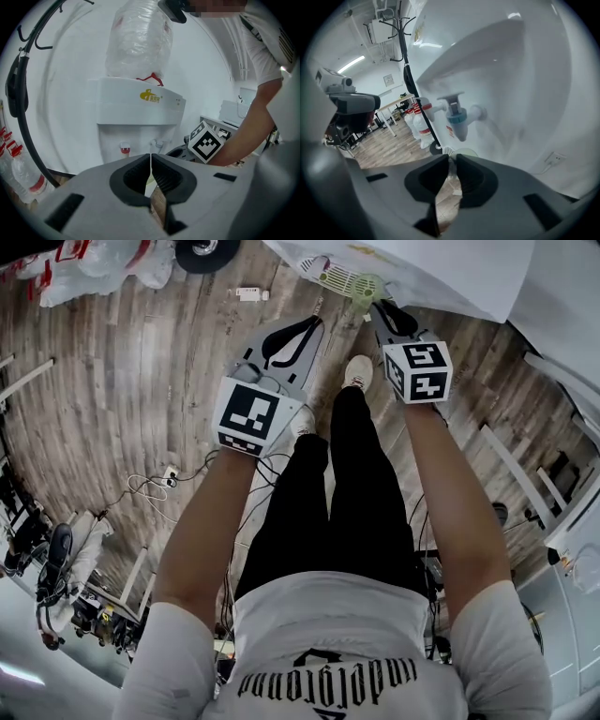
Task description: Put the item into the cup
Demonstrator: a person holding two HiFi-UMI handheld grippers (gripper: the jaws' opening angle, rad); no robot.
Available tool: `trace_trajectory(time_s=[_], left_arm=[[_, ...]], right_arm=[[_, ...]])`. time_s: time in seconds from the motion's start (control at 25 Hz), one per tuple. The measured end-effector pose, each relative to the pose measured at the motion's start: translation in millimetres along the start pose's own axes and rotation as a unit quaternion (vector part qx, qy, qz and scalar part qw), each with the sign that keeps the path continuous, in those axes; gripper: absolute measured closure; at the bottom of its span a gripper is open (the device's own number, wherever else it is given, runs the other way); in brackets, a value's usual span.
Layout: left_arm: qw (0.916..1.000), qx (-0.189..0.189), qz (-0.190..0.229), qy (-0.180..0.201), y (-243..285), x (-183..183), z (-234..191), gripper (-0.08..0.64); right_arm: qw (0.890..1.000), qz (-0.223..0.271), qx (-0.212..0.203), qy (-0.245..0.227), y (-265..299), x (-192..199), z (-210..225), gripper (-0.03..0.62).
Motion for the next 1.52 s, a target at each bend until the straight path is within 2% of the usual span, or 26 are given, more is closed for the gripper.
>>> trace_trajectory(time_s=[0.4, 0.76, 1.24, 1.52], left_arm=[[0.9998, -0.009, -0.007, -0.018, 5.7, 17.1, -2.0, 0.545], [0.9998, -0.004, -0.01, -0.019, 7.1, 22.6, 3.5, 0.545], [0.9997, 0.001, -0.01, -0.021, 4.4, 24.6, 8.1, 0.545], [0.9998, 0.009, -0.003, -0.016, -9.4, 4.4, 18.7, 0.545]], right_arm=[[0.999, -0.021, 0.024, 0.01, 23.6, 18.0, 16.8, 0.519], [0.999, -0.029, 0.019, 0.021, 30.6, 23.3, 18.6, 0.383], [0.998, -0.05, 0.024, 0.025, 8.6, 54.0, 10.2, 0.369], [0.999, -0.037, 0.019, 0.022, -19.6, 32.6, -15.6, 0.369]])
Point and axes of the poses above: the fingertips, and each gripper's own axes: y forward along the fingers, z to its right, x out of its underside, the point moved 1 cm from there along -y, backward along the fingers, and after that the axes turned 13 degrees about z, right-handed, at the moved point
